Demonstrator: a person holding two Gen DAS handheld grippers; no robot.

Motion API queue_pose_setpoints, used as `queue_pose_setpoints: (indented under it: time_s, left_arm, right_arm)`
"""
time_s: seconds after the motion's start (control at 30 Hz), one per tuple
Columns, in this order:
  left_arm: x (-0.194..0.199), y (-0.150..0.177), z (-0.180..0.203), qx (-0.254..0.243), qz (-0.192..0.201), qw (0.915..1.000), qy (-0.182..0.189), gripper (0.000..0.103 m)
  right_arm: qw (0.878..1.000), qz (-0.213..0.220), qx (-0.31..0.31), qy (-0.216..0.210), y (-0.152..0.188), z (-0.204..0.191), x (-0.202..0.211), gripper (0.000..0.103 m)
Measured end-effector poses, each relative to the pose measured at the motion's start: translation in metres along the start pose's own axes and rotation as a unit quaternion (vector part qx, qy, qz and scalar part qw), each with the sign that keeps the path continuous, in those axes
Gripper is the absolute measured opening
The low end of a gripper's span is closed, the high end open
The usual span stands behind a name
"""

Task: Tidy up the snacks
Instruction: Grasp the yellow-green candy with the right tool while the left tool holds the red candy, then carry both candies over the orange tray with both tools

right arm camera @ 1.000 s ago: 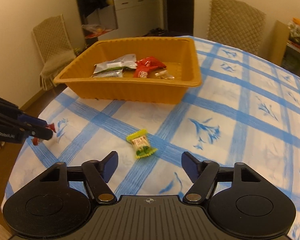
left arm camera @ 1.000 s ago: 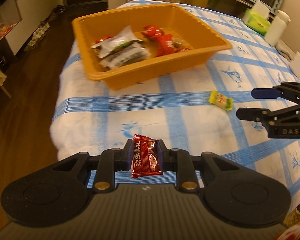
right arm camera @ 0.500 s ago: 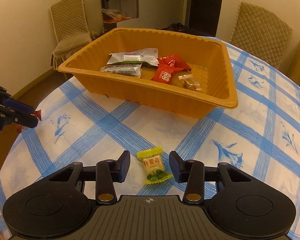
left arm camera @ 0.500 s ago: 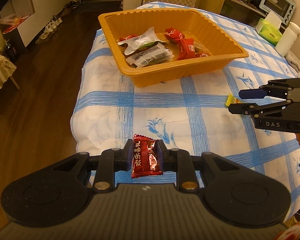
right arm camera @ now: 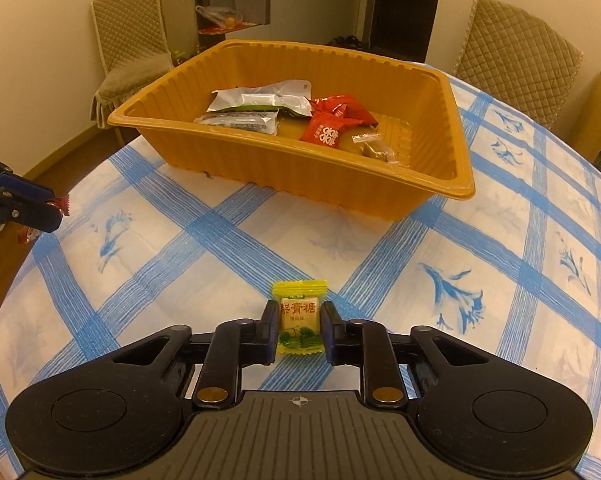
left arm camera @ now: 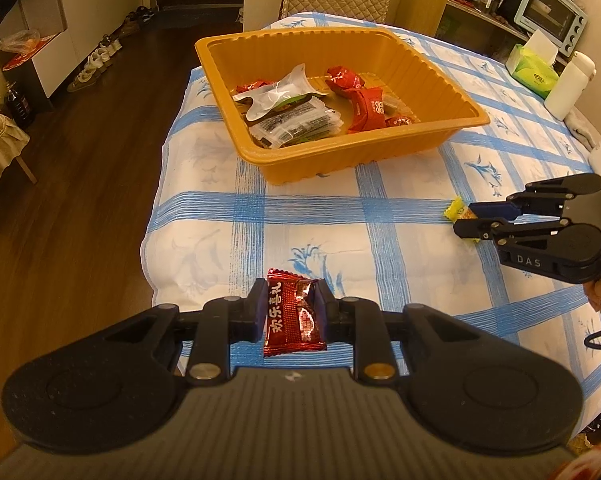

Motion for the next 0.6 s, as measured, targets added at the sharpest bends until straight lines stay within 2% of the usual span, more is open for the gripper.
queue_pose_setpoints:
  time_s: [0.17,0.6]
  left_arm:
    - [0.004,-0.002,-0.001,-0.001,0.006,1.0000,0.003,0.022]
    - [0.030,-0.018,0.001,-0.008,0.035,0.9992,0.017,0.022]
  right_arm:
    - [1.000,-0.002,-0.014,-0.002,0.002,-0.001,0.005,0.021]
    - [0.996,0.045,-0.062,-0.037,-0.011,-0.013,0.062,0.021]
Point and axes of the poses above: each gripper's, at about its wrist camera, not at the fingertips, and x roughly against the way its jaws point, z to its right, y to its underside, the point moved 8 cm from there along -x, roughly the way its jaws point, and after that the axes turned 14 degrees about -z, right-handed, at the moved point
